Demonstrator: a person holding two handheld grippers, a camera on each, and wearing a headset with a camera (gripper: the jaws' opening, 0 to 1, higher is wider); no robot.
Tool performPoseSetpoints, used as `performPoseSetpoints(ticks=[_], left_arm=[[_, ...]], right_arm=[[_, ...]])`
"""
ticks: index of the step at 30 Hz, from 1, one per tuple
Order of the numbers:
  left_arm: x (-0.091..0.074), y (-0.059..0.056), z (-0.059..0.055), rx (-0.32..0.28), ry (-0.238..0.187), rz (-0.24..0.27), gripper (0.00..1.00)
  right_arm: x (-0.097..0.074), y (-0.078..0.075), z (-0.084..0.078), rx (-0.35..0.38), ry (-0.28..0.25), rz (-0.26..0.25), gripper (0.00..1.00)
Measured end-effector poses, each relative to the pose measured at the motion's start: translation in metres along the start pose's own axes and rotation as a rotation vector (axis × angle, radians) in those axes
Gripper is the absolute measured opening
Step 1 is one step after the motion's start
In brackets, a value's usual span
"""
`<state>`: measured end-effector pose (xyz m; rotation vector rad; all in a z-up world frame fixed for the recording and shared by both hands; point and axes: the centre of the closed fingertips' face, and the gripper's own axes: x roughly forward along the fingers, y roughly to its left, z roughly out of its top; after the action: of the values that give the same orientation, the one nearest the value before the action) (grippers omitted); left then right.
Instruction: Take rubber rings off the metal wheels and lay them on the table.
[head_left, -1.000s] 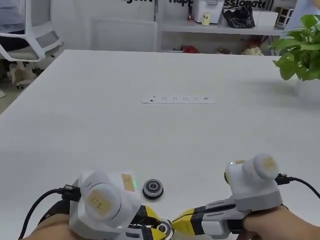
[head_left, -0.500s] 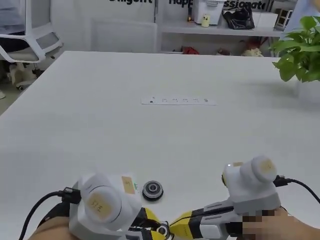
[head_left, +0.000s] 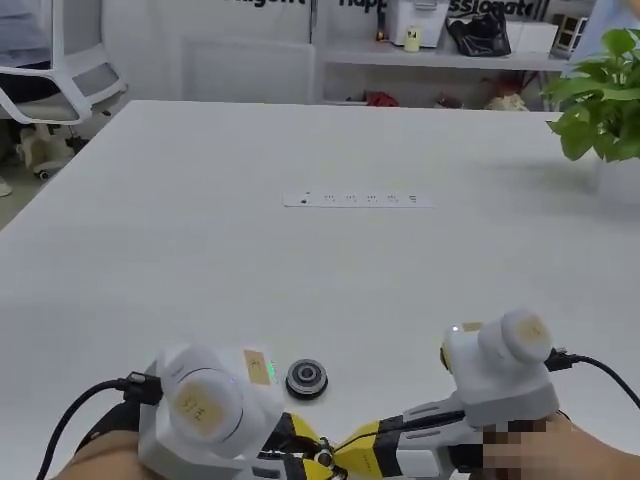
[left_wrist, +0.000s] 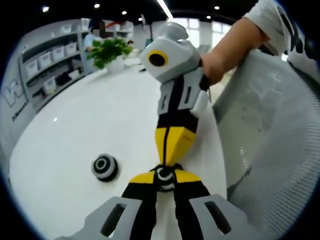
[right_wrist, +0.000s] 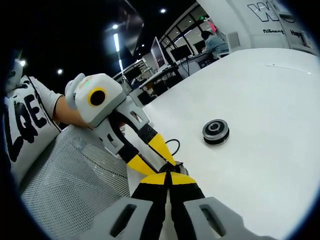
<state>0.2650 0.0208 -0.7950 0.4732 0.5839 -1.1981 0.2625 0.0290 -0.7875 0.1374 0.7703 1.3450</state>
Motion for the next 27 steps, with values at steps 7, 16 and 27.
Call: performPoseSetpoints(ticks=[7, 16, 27], left_arm=[[0.001, 0.0, 0.0, 0.0, -0.002, 0.002, 0.12], [0.002, -0.001, 0.002, -0.041, -0.012, -0.01, 0.14], [-0.006, -0.003, 0.005, -0.036, -0.01, -0.031, 0.21]], right_arm=[[-0.002, -0.005, 0.003, -0.008, -0.012, -0.018, 0.0], [-0.006, -0.013, 0.004, 0.009, -0.029, -0.046, 0.0], [-0.01, -0.014, 0.005, 0.011, -0.034, -0.052, 0.0]])
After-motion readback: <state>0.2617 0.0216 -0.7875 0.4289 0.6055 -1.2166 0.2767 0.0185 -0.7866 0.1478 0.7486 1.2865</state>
